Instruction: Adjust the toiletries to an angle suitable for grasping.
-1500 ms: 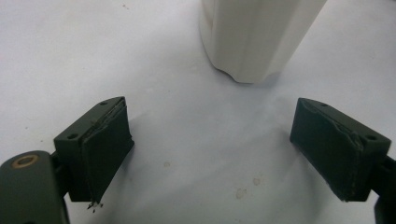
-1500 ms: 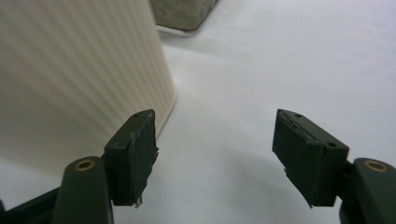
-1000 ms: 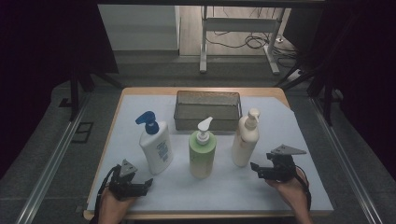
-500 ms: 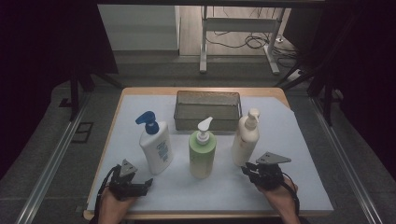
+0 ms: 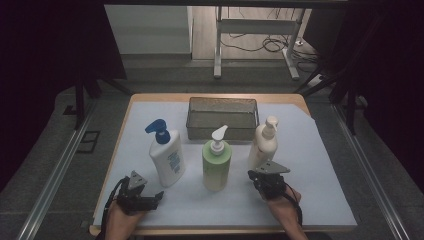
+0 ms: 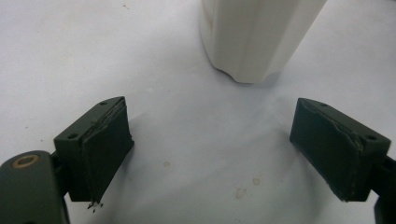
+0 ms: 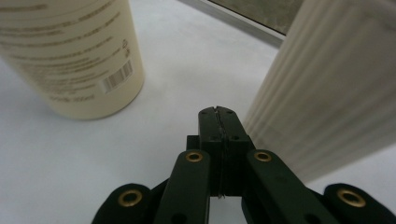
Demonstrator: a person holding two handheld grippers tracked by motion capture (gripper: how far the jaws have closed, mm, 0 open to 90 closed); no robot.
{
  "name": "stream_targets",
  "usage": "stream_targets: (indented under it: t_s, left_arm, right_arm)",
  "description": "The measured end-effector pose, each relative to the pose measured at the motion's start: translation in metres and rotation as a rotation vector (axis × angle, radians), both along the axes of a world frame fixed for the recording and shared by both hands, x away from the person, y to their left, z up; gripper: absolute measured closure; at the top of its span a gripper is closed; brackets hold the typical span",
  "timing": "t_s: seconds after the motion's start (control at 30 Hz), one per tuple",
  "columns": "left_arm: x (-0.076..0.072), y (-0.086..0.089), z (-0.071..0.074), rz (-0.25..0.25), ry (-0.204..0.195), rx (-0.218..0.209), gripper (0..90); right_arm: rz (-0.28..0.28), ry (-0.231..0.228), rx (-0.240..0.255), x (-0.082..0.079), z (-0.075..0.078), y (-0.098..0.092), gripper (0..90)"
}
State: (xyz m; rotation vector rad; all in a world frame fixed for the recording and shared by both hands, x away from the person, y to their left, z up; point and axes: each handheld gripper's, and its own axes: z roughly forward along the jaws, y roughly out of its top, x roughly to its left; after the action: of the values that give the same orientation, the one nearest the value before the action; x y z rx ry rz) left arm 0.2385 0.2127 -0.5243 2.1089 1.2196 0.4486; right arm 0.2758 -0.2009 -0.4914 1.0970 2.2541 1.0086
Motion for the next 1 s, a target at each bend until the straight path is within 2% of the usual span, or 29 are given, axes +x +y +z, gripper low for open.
stream_targets:
  t_s: [0.23, 0.3, 0.47, 1.0]
  left_arm:
    - [0.0, 0.0, 0.0, 0.0, 0.0, 0.0, 12.1]
    - [0.0, 0.0, 0.0, 0.0, 0.0, 0.0, 12.2]
    - [0.0, 0.0, 0.0, 0.0, 0.0, 0.0, 12.2]
    - [0.0, 0.0, 0.0, 0.0, 0.0, 0.0, 12.2]
  right_arm:
    - [-0.042, -0.031, -0.006, 0.005, -0.003, 0.004, 89.7]
    - [-0.042, -0.027, 0.009, 0.007, -0.003, 0.002, 89.7]
    - [-0.04, -0.033, -0.006, 0.006, -0.004, 0.0, 89.7]
    - [-0.072, -0.022, -0.032, 0.009, -0.004, -0.035, 89.6]
